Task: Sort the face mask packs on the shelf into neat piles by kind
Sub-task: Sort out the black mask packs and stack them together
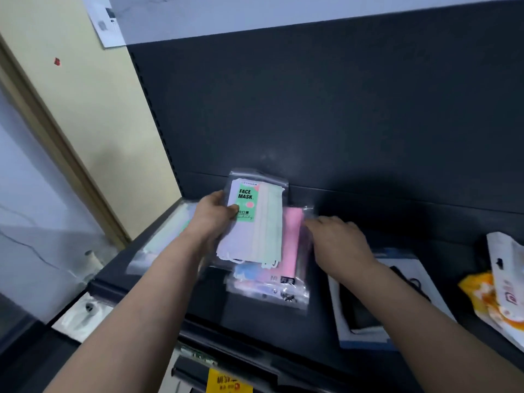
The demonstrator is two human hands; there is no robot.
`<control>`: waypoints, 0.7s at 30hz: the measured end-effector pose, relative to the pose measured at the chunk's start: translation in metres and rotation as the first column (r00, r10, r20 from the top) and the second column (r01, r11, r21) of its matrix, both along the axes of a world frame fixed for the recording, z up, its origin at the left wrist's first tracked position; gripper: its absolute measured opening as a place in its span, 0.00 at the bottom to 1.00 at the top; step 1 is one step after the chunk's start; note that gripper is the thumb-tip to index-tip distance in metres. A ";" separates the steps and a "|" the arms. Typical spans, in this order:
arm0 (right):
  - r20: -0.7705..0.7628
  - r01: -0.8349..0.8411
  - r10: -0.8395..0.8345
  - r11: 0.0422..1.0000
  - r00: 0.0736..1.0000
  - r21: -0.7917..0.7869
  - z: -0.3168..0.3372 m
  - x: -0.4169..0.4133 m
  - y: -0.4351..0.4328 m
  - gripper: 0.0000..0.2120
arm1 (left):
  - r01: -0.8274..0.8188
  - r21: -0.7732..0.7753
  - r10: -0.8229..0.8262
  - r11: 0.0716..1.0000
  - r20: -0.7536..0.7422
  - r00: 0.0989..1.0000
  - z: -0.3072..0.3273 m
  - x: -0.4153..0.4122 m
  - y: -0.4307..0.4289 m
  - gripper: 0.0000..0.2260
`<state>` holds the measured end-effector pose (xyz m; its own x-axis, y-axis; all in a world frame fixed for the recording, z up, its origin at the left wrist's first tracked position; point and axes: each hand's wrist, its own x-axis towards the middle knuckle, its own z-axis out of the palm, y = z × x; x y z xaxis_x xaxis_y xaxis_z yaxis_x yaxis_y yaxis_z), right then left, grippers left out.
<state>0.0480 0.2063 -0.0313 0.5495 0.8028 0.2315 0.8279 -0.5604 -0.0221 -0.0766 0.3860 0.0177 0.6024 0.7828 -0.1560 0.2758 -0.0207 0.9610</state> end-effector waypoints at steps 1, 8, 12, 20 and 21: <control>0.004 -0.003 0.003 1.000 1.000 0.019 0.004 -0.008 0.011 0.19 | -0.008 0.011 0.009 1.000 -0.017 1.000 0.002 -0.009 0.012 0.16; -0.070 -0.094 0.095 0.995 0.993 0.016 0.000 -0.064 0.086 0.18 | -0.118 0.153 0.141 0.981 -0.150 0.979 -0.003 -0.073 0.087 0.23; -0.078 -0.121 0.121 0.993 0.990 0.008 -0.002 -0.078 0.100 0.16 | 0.106 0.542 0.219 0.833 -0.501 0.838 -0.024 -0.080 0.109 0.22; -0.065 -0.048 0.049 0.999 0.997 0.021 0.002 -0.076 0.081 0.22 | 0.225 0.779 0.305 0.586 -0.469 0.829 -0.038 -0.055 0.089 0.21; -0.067 -0.031 0.033 0.999 0.997 0.036 0.003 -0.075 0.076 0.22 | 0.237 0.785 0.252 0.572 -0.444 0.860 -0.034 -0.047 0.080 0.22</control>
<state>-0.0271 0.2827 -0.0285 0.5389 0.8123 0.2228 0.8414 -0.5316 -0.0970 -0.1231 0.4658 -0.0166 0.6331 0.7216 0.2799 0.6665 -0.6922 0.2768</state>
